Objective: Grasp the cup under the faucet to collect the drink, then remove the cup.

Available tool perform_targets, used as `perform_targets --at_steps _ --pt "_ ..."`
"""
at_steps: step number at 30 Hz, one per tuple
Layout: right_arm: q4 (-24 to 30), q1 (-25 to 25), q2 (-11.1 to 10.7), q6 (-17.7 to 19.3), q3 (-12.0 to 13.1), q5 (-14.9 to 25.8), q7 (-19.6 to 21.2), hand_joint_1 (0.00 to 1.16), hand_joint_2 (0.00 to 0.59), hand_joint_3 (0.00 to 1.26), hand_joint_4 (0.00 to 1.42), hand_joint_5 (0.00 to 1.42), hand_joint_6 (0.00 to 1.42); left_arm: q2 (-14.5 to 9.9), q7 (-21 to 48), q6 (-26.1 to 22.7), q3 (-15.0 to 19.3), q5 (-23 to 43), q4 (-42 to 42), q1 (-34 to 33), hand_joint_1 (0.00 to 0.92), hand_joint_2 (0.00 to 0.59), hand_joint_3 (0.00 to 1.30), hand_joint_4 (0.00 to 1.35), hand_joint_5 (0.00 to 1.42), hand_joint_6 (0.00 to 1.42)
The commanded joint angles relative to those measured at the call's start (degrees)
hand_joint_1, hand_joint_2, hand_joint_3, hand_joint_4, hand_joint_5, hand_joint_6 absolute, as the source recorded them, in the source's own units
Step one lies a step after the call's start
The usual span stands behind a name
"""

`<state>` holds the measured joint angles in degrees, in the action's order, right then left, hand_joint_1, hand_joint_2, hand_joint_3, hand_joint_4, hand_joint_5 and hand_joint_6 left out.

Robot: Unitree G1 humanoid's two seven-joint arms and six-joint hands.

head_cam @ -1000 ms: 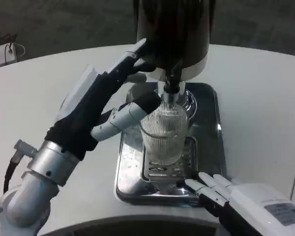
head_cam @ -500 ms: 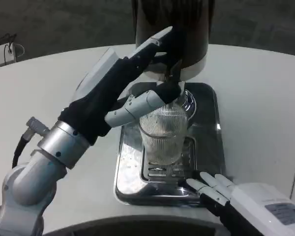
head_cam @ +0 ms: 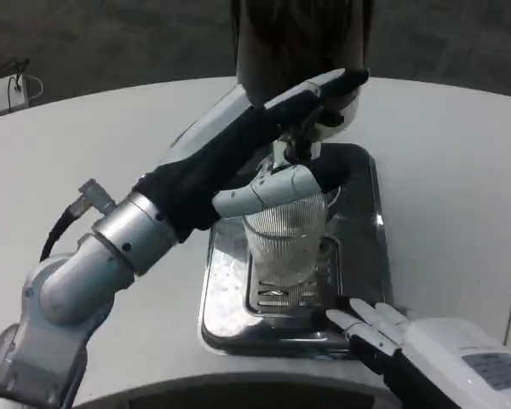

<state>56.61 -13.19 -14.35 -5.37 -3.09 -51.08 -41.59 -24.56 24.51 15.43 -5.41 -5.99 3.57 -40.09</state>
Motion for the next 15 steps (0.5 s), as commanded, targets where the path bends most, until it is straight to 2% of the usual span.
perform_targets --at_steps 1,8,15 --pt "0.6 -0.8 -0.1 -0.4 0.0 0.7 0.7 0.48 0.459 0.09 0.0 0.0 0.0 -1.9 2.8 -0.4 -2.3 -3.0 1.8 -0.1 0.0 0.05 0.12 0.09 0.19 0.27" --pt "0.6 -1.0 0.3 -1.8 0.6 2.4 1.0 0.47 0.462 0.1 0.0 0.0 0.0 -3.5 3.2 1.6 -4.1 -6.1 1.7 -0.4 0.0 0.051 0.1 0.05 0.16 0.23" --pt "-0.1 -0.5 0.7 -6.0 2.0 6.5 1.2 0.47 0.459 0.1 0.0 0.0 0.0 -4.6 3.6 3.0 -5.5 -8.5 2.2 -1.1 0.0 0.042 0.09 0.03 0.14 0.2"
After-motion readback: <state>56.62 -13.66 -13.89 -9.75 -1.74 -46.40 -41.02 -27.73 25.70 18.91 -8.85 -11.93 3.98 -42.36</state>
